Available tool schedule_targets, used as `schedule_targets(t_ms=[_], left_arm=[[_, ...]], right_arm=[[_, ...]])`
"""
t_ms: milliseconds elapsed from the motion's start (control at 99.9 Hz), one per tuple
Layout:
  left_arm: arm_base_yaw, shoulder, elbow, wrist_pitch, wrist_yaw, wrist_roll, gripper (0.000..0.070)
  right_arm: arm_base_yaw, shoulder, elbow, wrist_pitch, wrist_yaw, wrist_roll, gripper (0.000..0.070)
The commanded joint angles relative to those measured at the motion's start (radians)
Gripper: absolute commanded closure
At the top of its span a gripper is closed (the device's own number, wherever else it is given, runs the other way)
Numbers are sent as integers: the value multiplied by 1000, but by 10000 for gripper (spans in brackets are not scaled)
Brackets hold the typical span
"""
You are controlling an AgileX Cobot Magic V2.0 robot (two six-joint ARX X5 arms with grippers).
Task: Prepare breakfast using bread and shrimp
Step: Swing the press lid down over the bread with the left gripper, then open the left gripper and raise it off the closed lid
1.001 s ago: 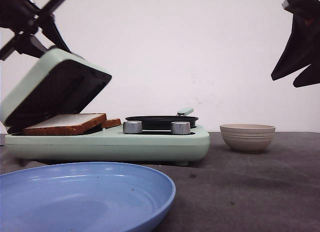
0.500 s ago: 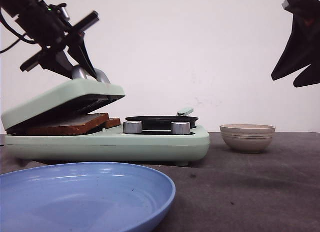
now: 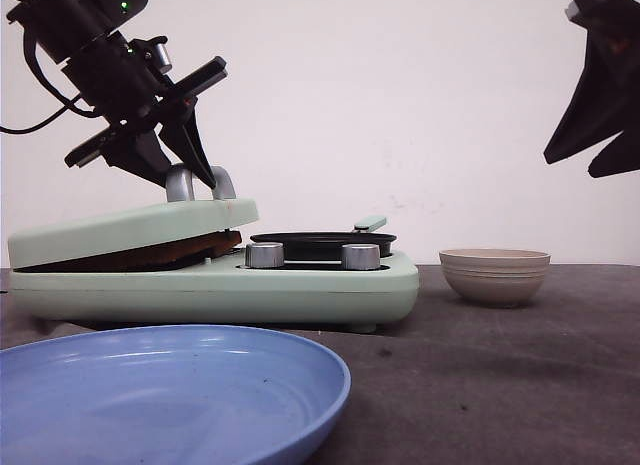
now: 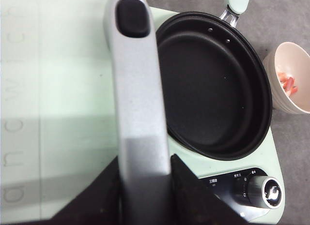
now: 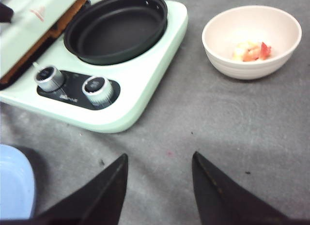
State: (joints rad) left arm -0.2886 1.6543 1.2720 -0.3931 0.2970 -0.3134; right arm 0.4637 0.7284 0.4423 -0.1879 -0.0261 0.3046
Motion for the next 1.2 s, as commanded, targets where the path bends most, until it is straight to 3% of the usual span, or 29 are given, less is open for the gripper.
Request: schedule_targets(t_ms=[0, 90, 240, 320, 420, 851, 1011, 1191], left_arm=[[6, 33, 3, -33, -11, 21, 696], [6, 33, 3, -34, -6, 19, 647], [6, 33, 14, -34, 8, 14, 334], [6, 33, 32, -37, 31, 12, 252], [6, 31, 65, -39, 64, 10, 220], [7, -25, 255, -63, 69, 92, 224], [7, -89, 257, -66, 12, 153, 225], [10, -167, 257, -90, 6, 155, 226]], right_arm=[[5, 3, 2, 4, 2, 10, 452], [5, 3, 2, 4, 2, 10, 452], [5, 3, 2, 4, 2, 10, 452], [5, 3, 2, 3, 2, 10, 452], [5, 3, 2, 3, 2, 10, 452], [5, 2, 2, 1, 2, -6, 452], [5, 2, 2, 1, 2, -6, 452], [5, 2, 2, 0, 1, -6, 452]])
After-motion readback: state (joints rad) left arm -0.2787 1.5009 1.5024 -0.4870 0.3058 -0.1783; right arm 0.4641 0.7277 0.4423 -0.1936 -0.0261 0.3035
